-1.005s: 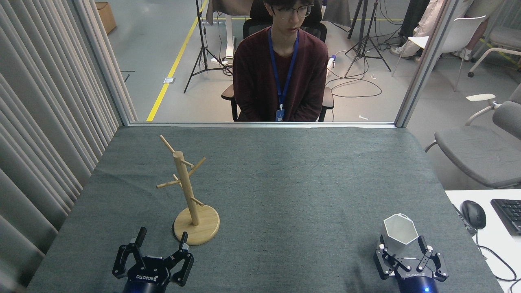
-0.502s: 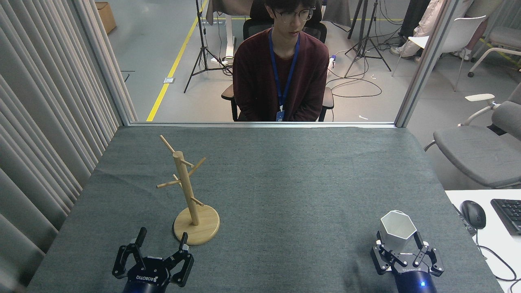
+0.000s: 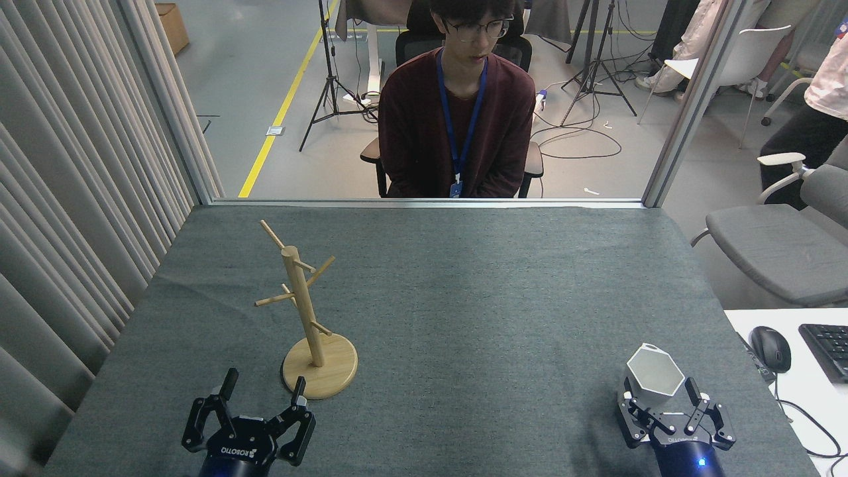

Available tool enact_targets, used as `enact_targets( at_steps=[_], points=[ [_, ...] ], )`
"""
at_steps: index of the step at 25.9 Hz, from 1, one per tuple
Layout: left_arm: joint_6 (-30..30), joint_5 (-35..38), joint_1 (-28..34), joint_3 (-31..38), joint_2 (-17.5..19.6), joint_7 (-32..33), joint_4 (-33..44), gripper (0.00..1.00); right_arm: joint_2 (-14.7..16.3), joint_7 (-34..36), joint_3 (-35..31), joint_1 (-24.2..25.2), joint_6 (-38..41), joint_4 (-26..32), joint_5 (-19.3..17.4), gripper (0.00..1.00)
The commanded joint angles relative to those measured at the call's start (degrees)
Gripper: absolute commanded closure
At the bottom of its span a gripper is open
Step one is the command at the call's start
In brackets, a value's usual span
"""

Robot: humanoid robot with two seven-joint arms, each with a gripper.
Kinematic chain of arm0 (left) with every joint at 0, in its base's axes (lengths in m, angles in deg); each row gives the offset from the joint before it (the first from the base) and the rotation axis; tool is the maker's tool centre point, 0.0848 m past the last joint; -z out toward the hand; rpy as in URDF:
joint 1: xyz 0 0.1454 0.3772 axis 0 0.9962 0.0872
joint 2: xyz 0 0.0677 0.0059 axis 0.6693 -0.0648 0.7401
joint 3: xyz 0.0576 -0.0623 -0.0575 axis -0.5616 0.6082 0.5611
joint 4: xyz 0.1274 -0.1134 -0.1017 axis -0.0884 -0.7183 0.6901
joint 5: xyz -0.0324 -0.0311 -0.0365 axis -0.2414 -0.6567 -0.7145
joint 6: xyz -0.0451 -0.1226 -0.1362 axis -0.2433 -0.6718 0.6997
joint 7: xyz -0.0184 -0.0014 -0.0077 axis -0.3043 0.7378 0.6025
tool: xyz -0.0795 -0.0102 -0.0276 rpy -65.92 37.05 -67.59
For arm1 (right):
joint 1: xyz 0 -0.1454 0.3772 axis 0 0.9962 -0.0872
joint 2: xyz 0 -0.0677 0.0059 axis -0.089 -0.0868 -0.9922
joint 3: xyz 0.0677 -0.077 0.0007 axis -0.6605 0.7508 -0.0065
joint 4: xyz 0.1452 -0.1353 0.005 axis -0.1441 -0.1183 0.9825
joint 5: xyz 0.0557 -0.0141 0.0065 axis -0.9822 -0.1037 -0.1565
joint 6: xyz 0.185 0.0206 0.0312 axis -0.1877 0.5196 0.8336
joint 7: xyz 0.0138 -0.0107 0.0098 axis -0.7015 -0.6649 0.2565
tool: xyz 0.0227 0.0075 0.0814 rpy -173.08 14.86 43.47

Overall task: Hang cup on storage rack
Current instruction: 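Close the right gripper on the white hexagonal cup's rim, then lift the cup with the right gripper and carry it toward the left gripper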

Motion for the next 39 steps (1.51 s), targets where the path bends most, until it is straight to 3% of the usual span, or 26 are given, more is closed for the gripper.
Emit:
enact_targets(
  at_steps=[1,14,15,17,20,24,27,30,34,39],
  points=[
    [0.0,0.0,-0.1,0.0,0.0,0.1,0.1,0.0,0.2,0.0,-0.1,-0.1,0.0,-0.6,0.0,0.02],
    [0.0,0.1,0.3,0.1,1.1,0.1,0.2,0.0,-0.1,0.3,0.6,-5.0,0.9,-5.9,0.5,0.02],
    [0.0,0.1,0.3,0.1,1.1,0.1,0.2,0.0,-0.2,0.3,0.6,-4.9,0.9,-6.0,0.6,0.04],
    [0.0,0.1,0.3,0.1,1.1,0.1,0.2,0.0,-0.3,1.1,0.6,-4.4,1.0,-5.5,0.7,0.34],
    [0.1,0.2,-0.1,-0.1,1.1,-0.4,0.2,0.0,-0.4,2.9,0.5,-3.9,2.0,-3.7,0.3,0.38],
    [0.6,0.5,-2.3,-0.8,1.1,-1.0,-0.7,0.0,-0.3,2.4,-0.5,-3.9,2.0,5.5,-0.1,0.39],
    [2.6,0.9,-3.2,-6.4,1.4,-1.1,-3.9,0.0,-2.6,2.2,0.1,-4.9,1.3,10.1,0.1,0.39],
    [3.1,4.1,-2.9,-12.0,3.7,-1.1,-7.2,0.0,-8.2,1.1,1.1,-4.8,1.0,14.5,1.5,0.39],
    [3.0,8.7,-3.3,-18.7,3.2,-0.5,-9.1,0.0,-15.0,1.0,8.1,-3.7,0.7,20.1,6.7,0.38],
    [2.4,13.9,-6.8,-22.8,-1.1,-0.3,-12.1,0.0,-21.6,0.5,16.7,-0.2,0.5,23.8,14.7,0.38]
  ],
)
